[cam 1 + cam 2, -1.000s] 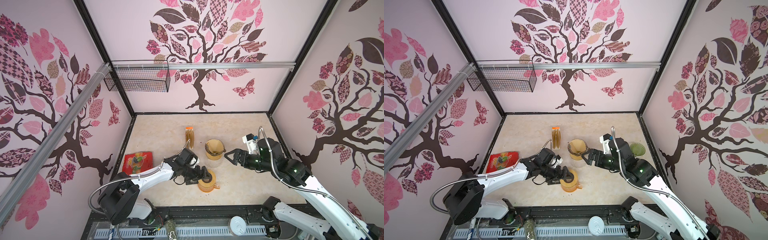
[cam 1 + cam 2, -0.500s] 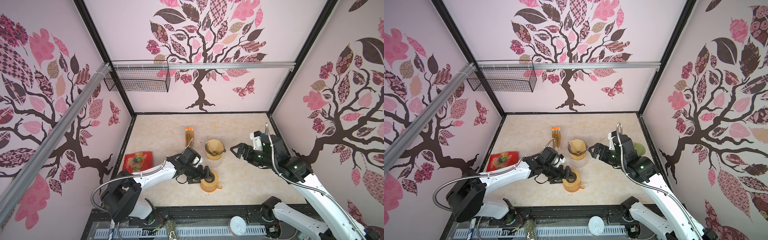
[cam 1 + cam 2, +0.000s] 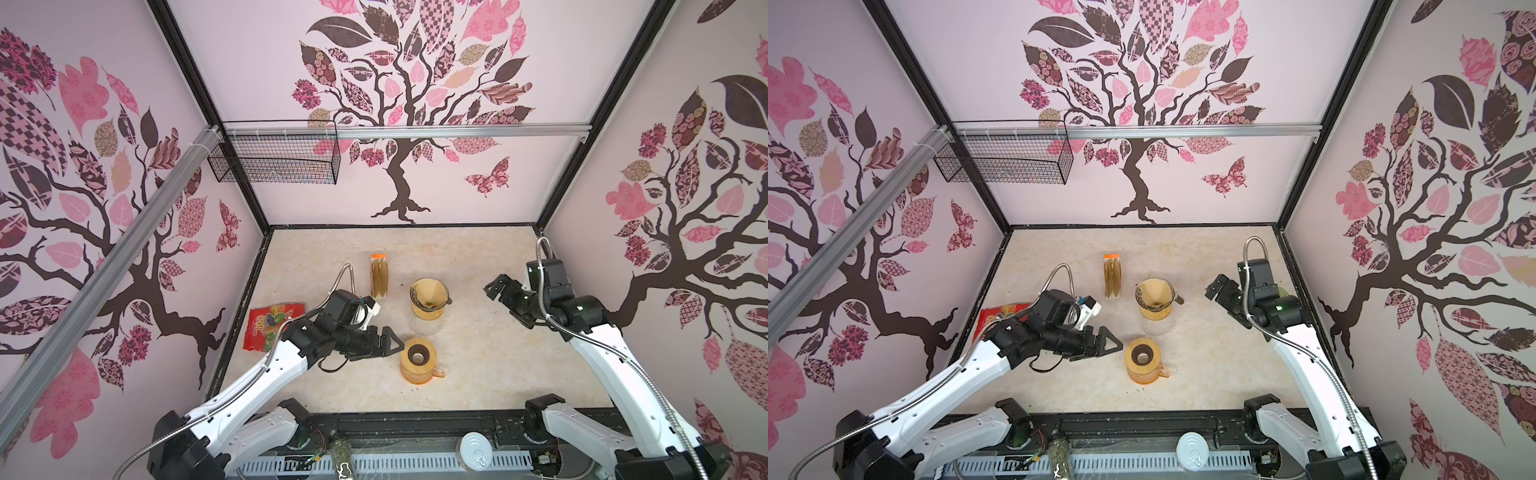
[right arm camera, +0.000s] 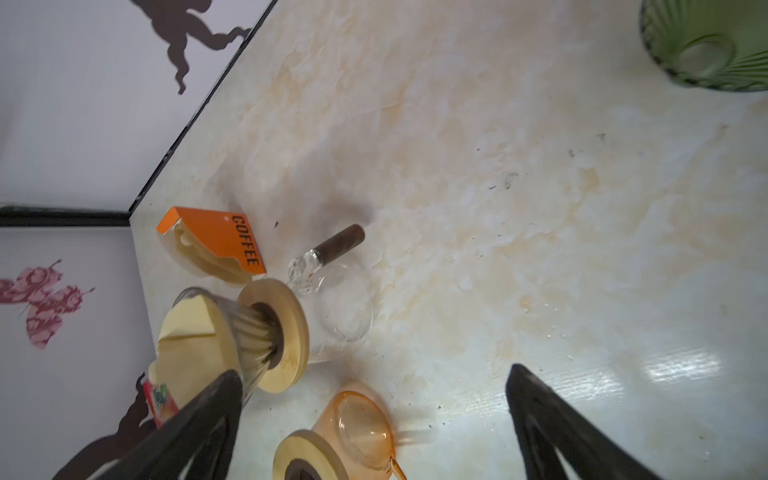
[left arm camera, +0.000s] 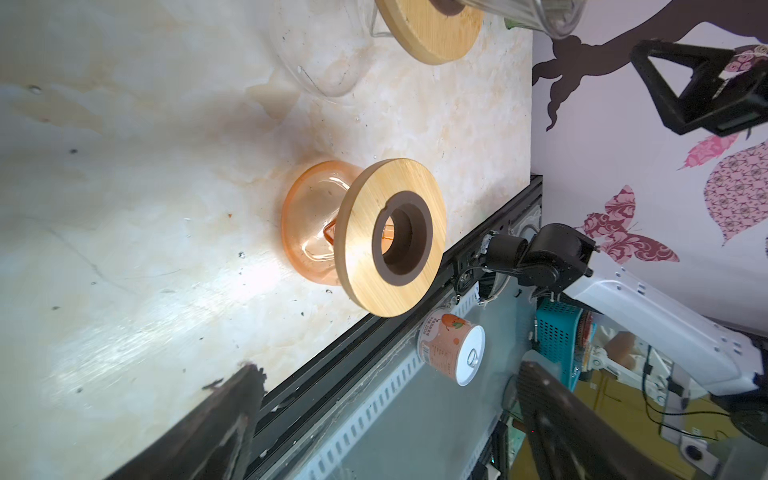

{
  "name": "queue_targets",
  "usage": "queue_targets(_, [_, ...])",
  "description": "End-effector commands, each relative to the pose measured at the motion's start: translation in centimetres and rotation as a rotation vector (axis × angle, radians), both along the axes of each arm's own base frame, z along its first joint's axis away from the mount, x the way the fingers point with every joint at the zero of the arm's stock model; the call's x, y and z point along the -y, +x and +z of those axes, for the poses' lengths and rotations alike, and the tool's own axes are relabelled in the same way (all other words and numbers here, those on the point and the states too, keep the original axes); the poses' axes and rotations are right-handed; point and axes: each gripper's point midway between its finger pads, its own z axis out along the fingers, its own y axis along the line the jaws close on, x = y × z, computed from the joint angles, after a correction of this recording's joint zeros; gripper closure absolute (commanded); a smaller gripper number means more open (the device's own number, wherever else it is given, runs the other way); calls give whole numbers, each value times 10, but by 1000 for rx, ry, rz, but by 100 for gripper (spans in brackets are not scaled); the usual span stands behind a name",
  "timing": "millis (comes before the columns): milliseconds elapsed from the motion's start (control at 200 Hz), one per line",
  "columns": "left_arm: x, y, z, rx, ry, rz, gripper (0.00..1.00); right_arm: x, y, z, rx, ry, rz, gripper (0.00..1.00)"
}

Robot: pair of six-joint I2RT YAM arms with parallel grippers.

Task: Place the coffee filter in the dripper
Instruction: 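Move the right gripper over the green ribbed cone and lower it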

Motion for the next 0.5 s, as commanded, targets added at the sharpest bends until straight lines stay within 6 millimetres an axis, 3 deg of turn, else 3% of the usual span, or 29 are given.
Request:
queue_targets(0, [-20, 3, 22, 139, 77, -10, 2, 26, 14, 13, 30, -47, -116, 0])
queue_targets(285, [-48, 37, 37, 393, 205, 109, 2, 89, 38, -3, 7, -33, -306, 0])
queue_targets(495, [-62, 57, 38, 598, 233, 177, 2, 140, 30, -15, -46, -50, -445, 0])
